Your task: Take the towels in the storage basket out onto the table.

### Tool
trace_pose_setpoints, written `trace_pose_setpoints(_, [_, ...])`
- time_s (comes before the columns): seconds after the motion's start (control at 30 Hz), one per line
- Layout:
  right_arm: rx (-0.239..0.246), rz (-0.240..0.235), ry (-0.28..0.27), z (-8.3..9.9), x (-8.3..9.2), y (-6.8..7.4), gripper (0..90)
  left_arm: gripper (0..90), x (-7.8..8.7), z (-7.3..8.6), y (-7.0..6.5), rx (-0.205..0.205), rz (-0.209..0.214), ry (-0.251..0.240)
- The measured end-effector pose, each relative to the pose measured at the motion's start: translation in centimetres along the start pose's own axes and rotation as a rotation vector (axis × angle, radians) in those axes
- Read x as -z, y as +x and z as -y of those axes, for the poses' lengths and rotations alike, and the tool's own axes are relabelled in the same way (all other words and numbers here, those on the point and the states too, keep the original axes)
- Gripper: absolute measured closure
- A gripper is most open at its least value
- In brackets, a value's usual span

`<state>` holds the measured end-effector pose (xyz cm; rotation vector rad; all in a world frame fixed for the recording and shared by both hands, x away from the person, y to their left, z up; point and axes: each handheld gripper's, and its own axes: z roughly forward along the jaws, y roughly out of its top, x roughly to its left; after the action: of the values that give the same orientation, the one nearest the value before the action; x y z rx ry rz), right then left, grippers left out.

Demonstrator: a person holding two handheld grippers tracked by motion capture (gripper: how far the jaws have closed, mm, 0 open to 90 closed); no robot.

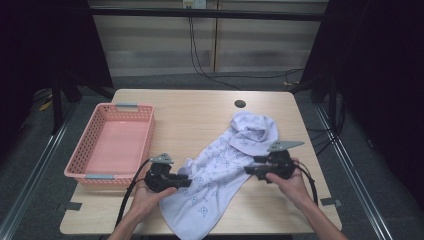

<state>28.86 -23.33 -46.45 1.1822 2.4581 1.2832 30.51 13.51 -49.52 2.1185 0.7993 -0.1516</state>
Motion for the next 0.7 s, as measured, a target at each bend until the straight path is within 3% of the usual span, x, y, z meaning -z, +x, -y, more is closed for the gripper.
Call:
trace_pose_setpoints(0.13, [0.046, -0.042, 0.104, 1.8, -2.3, 2.0, 35.1, 75.3, -0.7, -0.4, -0.2, 0.007, -0.012, 0.010])
trace_pose_setpoints(0.3, [0.101, -0.020, 0.109, 2.1, -4.0, 2.9, 35.1, 72.8, -1.4, -0.7, -0.4, 0.004, 0.003, 0.006])
trace_pose_setpoints(0.4, [0.149, 0.014, 0.111, 1.9, -4.7, 3.6, 36.0, 65.3, -1.3, -0.8, -0.8, -0.002, 0.010, 0.006])
trace_pose_setpoints(0.5, [0.196, 0.071, 0.113, 1.8, -4.8, 4.1, 59.5, 60.5, -0.6, -0.9, -0.8, -0.007, 0.010, -0.020])
trace_pose_setpoints(0.57, [0.160, 0.056, 0.124, 1.7, -4.5, 3.6, 75.7, 57.5, 0.1, -1.0, -0.7, 0.001, 0.004, -0.054])
trace_pose_setpoints(0.63, [0.127, 0.058, 0.133, 1.7, -4.0, 2.5, 82.0, 56.3, 0.7, -1.1, -0.6, -0.002, -0.010, -0.087])
trace_pose_setpoints(0.67, [0.116, 0.086, 0.140, 1.8, -3.6, 1.9, 82.8, 56.0, 1.1, -1.1, -0.4, 0.011, -0.007, -0.106])
trace_pose_setpoints(0.7, [0.116, 0.086, 0.140, 1.8, -3.6, 1.9, 82.8, 55.7, 1.1, -1.1, -0.4, 0.011, -0.007, -0.106])
